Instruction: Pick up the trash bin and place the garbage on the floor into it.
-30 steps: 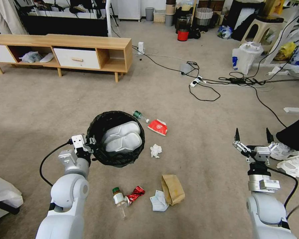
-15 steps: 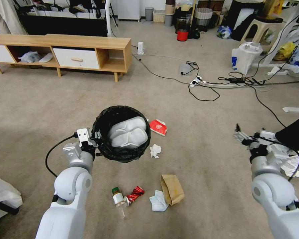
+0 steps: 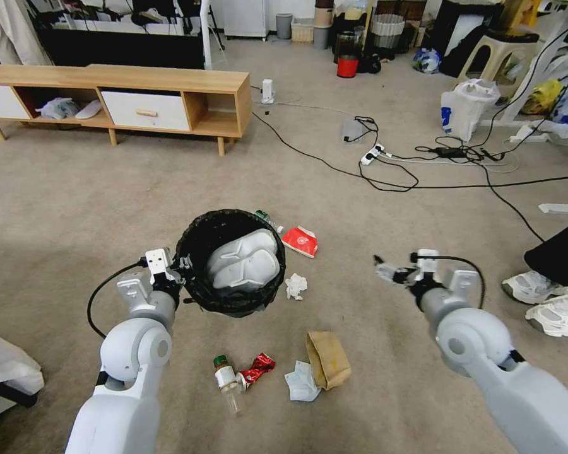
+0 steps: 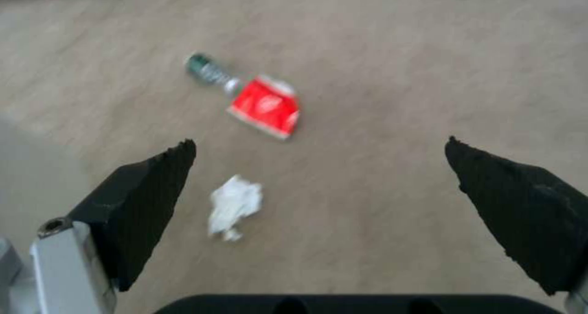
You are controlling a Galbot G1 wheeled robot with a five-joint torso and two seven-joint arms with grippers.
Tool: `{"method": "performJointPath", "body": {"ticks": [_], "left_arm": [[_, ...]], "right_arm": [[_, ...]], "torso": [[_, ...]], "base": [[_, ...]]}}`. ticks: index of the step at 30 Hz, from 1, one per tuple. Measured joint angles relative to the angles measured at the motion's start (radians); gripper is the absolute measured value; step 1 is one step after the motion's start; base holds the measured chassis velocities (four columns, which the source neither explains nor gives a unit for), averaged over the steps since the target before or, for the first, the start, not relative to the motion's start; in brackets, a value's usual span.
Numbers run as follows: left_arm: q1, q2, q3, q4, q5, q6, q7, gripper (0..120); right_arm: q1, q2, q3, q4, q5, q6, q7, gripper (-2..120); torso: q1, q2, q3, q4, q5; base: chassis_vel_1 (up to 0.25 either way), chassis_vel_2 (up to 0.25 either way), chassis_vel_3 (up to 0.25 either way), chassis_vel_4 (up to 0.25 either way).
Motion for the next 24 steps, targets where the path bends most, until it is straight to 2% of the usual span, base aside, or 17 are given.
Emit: {"method": "performJointPath", "body": {"ticks": [8,22,24], "left_arm": [[-0.002,0.000,-0.011,0.009,-0.001,-0.001,0.001,4],[-0.008,-0.002,-0.012,0.012,-0.001,-0.006,0.005,4],[-0.008,-0.005,-0.013,0.013,-0.002,-0.009,0.006,4]], "right_arm": [[0.020,0.021,-0.151,-0.061,-0.029,0.004,-0.035,100],[-0.016,0.014,-0.198,-0.089,-0.050,0.016,-0.039,100],[-0.037,0.002,-0.204,-0.097,-0.055,-0.009,-0.024,100]], "torso": [[0.000,0.000,0.000,-0.0002,0.0001],[0.000,0.000,0.000,-0.0001,0.0001],[0.000,0.000,0.000,-0.0003,0.0002]], "base": [[0.000,0.000,0.000,0.000],[0.000,0.000,0.000,0.000],[0.000,0.000,0.000,0.000]]}}
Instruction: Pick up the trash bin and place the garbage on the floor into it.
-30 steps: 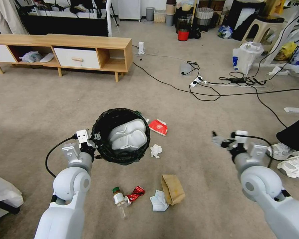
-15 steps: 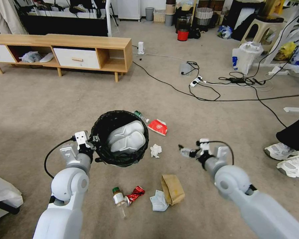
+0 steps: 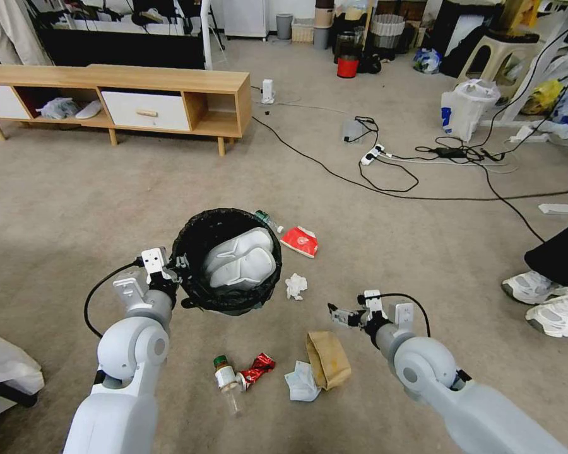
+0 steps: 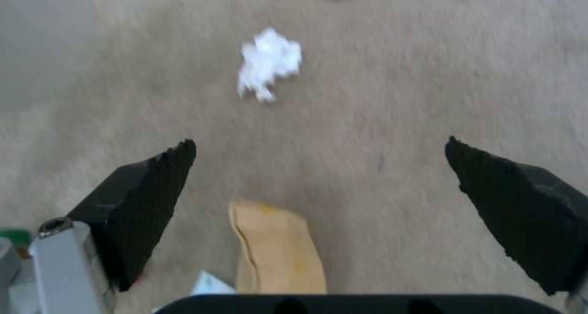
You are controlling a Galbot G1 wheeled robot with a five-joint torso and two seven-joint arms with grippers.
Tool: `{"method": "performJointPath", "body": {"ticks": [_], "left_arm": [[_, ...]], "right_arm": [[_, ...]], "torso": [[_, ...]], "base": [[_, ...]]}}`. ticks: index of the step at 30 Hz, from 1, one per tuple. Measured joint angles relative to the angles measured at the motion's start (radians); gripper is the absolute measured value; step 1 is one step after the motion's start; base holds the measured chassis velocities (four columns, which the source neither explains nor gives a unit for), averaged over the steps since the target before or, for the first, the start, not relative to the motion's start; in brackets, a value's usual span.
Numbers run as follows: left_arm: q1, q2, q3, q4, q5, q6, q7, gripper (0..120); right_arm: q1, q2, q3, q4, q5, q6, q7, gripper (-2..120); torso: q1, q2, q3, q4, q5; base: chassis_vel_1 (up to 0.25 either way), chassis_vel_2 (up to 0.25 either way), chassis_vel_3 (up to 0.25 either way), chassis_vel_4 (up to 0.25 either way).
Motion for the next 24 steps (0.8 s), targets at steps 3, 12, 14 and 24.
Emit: {"method": "performJointPath", "body": {"ticks": [3,12,14,24], "left_arm": [[0.000,-0.001,0.000,0.003,0.000,-0.002,0.000,4],[-0.003,-0.005,0.001,0.015,0.004,-0.007,0.001,4],[-0.003,-0.004,0.001,0.018,0.005,-0.007,0.001,4],[-0.005,-0.004,0.002,0.023,0.007,-0.011,0.003,4]], "right_arm": [[-0.005,-0.001,0.002,-0.001,0.008,-0.039,0.012,100],[-0.003,0.013,0.026,0.010,0.071,-0.197,0.052,100],[0.001,0.017,0.028,0.014,0.090,-0.231,0.072,100],[0.016,0.027,0.045,0.011,0.128,-0.297,0.085,100]], "torso": [[0.000,0.000,0.000,0.0001,0.0000],[0.000,0.000,0.000,0.0001,-0.0001],[0.000,0.000,0.000,0.0002,-0.0001],[0.000,0.000,0.000,0.0001,-0.0001]], "base": [[0.000,0.000,0.000,0.000],[0.000,0.000,0.000,0.000],[0.000,0.000,0.000,0.000],[0.000,0.000,0.000,0.000]]}}
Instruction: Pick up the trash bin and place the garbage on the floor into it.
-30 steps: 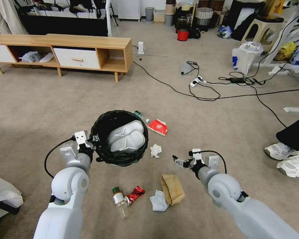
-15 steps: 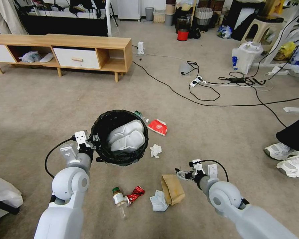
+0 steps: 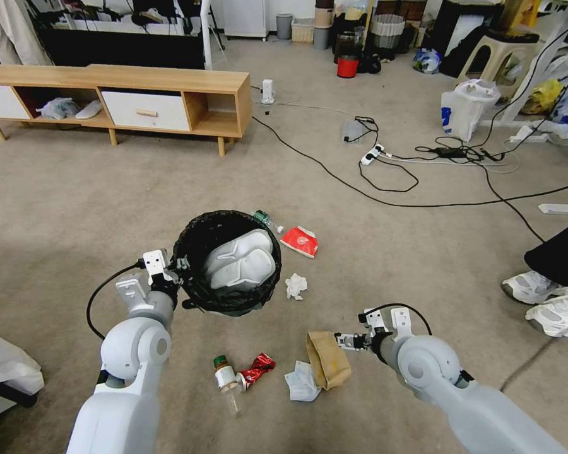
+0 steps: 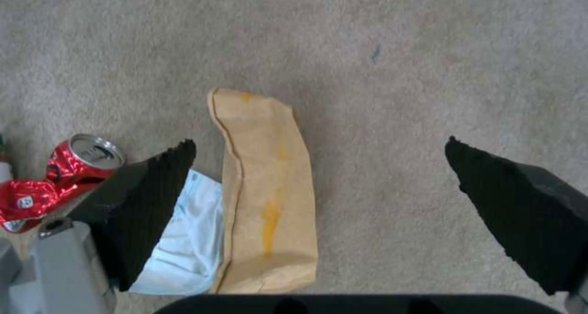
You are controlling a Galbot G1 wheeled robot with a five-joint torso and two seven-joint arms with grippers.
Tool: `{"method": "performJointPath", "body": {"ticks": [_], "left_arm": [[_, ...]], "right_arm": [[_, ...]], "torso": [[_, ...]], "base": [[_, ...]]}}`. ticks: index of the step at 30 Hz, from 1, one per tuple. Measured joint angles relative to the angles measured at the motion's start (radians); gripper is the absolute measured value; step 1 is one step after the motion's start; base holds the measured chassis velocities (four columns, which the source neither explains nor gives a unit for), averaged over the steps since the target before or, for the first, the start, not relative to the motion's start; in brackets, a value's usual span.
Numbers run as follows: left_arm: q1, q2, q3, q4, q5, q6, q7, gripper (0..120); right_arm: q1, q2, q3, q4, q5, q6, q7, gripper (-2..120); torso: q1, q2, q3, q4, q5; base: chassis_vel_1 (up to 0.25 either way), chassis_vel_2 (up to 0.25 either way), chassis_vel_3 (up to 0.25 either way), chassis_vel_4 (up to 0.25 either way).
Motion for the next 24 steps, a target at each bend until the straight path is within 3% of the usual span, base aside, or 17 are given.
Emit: {"method": "performJointPath", "body": {"ticks": [12,17,24], "left_arm": [[0.007,-0.001,0.003,-0.003,0.009,-0.001,0.001,4],[0.015,-0.003,0.006,-0.013,0.017,-0.001,0.000,4],[0.023,-0.003,0.005,-0.015,0.019,-0.001,-0.001,4]], "right_arm": [[0.044,0.031,-0.044,-0.068,-0.025,0.004,-0.038,100],[0.084,0.062,-0.097,-0.209,-0.082,0.083,-0.119,99],[0.115,0.089,-0.123,-0.291,-0.103,0.104,-0.142,98]], "torso": [[0.000,0.000,0.000,0.0001,0.0000],[0.000,0.000,0.000,0.0000,0.0000],[0.000,0.000,0.000,0.0000,-0.0001]], "base": [[0.000,0.000,0.000,0.000],[0.000,0.000,0.000,0.000],[0.000,0.000,0.000,0.000]]}}
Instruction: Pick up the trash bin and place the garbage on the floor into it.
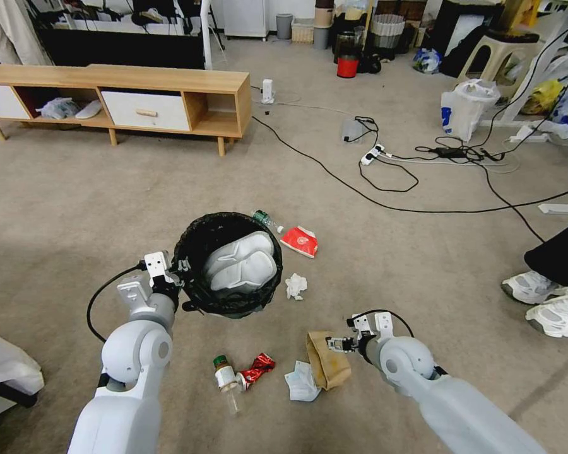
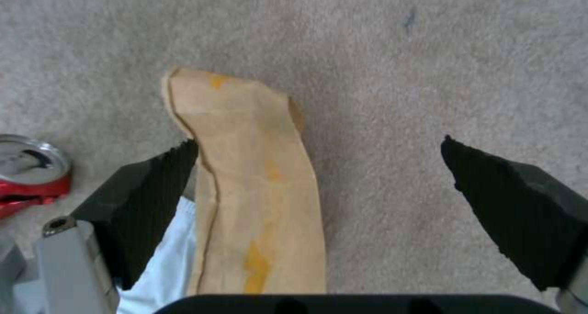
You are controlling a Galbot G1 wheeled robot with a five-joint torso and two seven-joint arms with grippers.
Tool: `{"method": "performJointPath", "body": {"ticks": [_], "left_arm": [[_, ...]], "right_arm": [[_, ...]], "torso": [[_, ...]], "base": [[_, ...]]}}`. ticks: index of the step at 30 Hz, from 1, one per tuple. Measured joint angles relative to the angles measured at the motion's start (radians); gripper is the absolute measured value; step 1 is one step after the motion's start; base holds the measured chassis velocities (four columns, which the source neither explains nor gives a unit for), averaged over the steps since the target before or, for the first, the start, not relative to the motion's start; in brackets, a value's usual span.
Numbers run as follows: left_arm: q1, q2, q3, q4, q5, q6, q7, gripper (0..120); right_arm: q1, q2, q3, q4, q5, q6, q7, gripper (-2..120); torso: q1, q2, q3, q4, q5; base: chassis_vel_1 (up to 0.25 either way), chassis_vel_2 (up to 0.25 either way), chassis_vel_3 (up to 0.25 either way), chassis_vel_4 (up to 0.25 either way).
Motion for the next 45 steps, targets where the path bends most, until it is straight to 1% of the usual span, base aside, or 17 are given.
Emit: {"method": "performJointPath", "body": {"ticks": [3,10,18,25,31,33,34,35,36,37,39,40,41,42,43,44,45], "left_arm": [[0.004,0.000,-0.003,-0.001,0.002,0.000,0.000,4],[0.005,-0.001,-0.003,-0.002,0.006,0.000,0.000,4],[0.005,-0.006,0.012,-0.002,0.019,-0.001,-0.001,4],[0.007,-0.015,0.017,0.000,0.027,-0.003,-0.001,4],[0.009,-0.020,0.017,0.001,0.034,-0.005,-0.001,4],[0.010,-0.020,0.016,0.001,0.036,-0.005,-0.001,4],[0.010,-0.020,0.016,0.001,0.036,-0.005,-0.001,4],[0.010,-0.021,0.015,0.001,0.037,-0.006,-0.001,4],[0.011,-0.021,0.015,0.002,0.038,-0.006,0.000,4],[0.011,-0.021,0.015,0.002,0.038,-0.006,0.000,4],[0.010,-0.023,0.015,0.005,0.039,-0.008,0.000,4],[0.010,-0.023,0.015,0.005,0.039,-0.008,0.000,4],[0.010,-0.025,0.015,0.008,0.041,-0.009,0.001,4],[0.010,-0.025,0.015,0.008,0.041,-0.009,0.001,4],[0.009,-0.026,0.016,0.010,0.044,-0.012,0.002,4],[0.009,-0.027,0.016,0.011,0.045,-0.013,0.003,4],[0.009,-0.027,0.016,0.011,0.045,-0.013,0.003,4]], "right_arm": [[0.014,0.008,-0.017,-0.033,-0.008,0.009,-0.010,98],[0.023,0.013,-0.046,-0.060,-0.012,0.021,-0.018,97],[0.028,0.012,-0.095,-0.095,-0.017,0.040,-0.039,92],[0.027,0.009,-0.113,-0.103,-0.019,0.053,-0.047,90],[0.036,0.023,-0.123,-0.134,-0.032,0.073,-0.064,87],[0.039,0.025,-0.128,-0.146,-0.042,0.081,-0.074,83],[0.039,0.025,-0.128,-0.146,-0.042,0.081,-0.074,83],[0.042,0.026,-0.131,-0.154,-0.048,0.086,-0.082,80],[0.044,0.029,-0.134,-0.159,-0.050,0.088,-0.086,73],[0.044,0.029,-0.134,-0.159,-0.050,0.088,-0.086,73],[0.046,0.031,-0.137,-0.165,-0.051,0.090,-0.090,63],[0.046,0.031,-0.137,-0.165,-0.051,0.090,-0.090,63],[0.046,0.032,-0.138,-0.167,-0.051,0.091,-0.094,57],[0.046,0.032,-0.138,-0.167,-0.051,0.091,-0.094,57],[0.046,0.032,-0.140,-0.167,-0.055,0.091,-0.097,48],[0.045,0.032,-0.140,-0.168,-0.059,0.092,-0.099,42],[0.045,0.032,-0.140,-0.168,-0.059,0.092,-0.099,42]], "torso": [[0.000,0.000,0.000,0.0001,0.0001],[0.000,0.000,0.000,0.0000,0.0001],[0.000,0.000,0.000,0.0000,0.0001],[0.000,0.000,0.000,0.0000,0.0001],[0.000,0.000,0.000,0.0001,0.0001],[0.000,0.000,0.000,0.0000,0.0001],[0.000,0.000,0.000,0.0000,0.0001],[0.000,0.000,0.000,0.0000,0.0001],[0.000,0.000,0.000,0.0000,0.0001],[0.000,0.000,0.000,0.0000,0.0001],[0.000,0.000,0.000,0.0000,0.0001],[0.000,0.000,0.000,0.0000,0.0001],[0.000,0.000,0.000,0.0000,0.0001],[0.000,0.000,0.000,0.0000,0.0001],[0.000,0.000,0.000,0.0001,0.0001],[0.000,0.000,0.000,0.0000,0.0001],[0.000,0.000,0.000,0.0000,0.0001]], "base": [[0.000,0.000,0.000,0.000],[0.000,0.000,0.000,0.000],[0.000,0.000,0.000,0.000],[0.000,0.000,0.000,0.000],[0.000,0.000,0.000,0.000],[0.000,0.000,0.000,0.000],[0.000,0.000,0.000,0.000],[0.000,0.000,0.000,0.000],[0.000,0.000,0.000,0.000],[0.000,0.000,0.000,0.000],[0.000,0.000,0.000,0.000],[0.000,0.000,0.000,0.000],[0.000,0.000,0.000,0.000],[0.000,0.000,0.000,0.000],[0.000,0.000,0.000,0.000],[0.000,0.000,0.000,0.000],[0.000,0.000,0.000,0.000]]}}
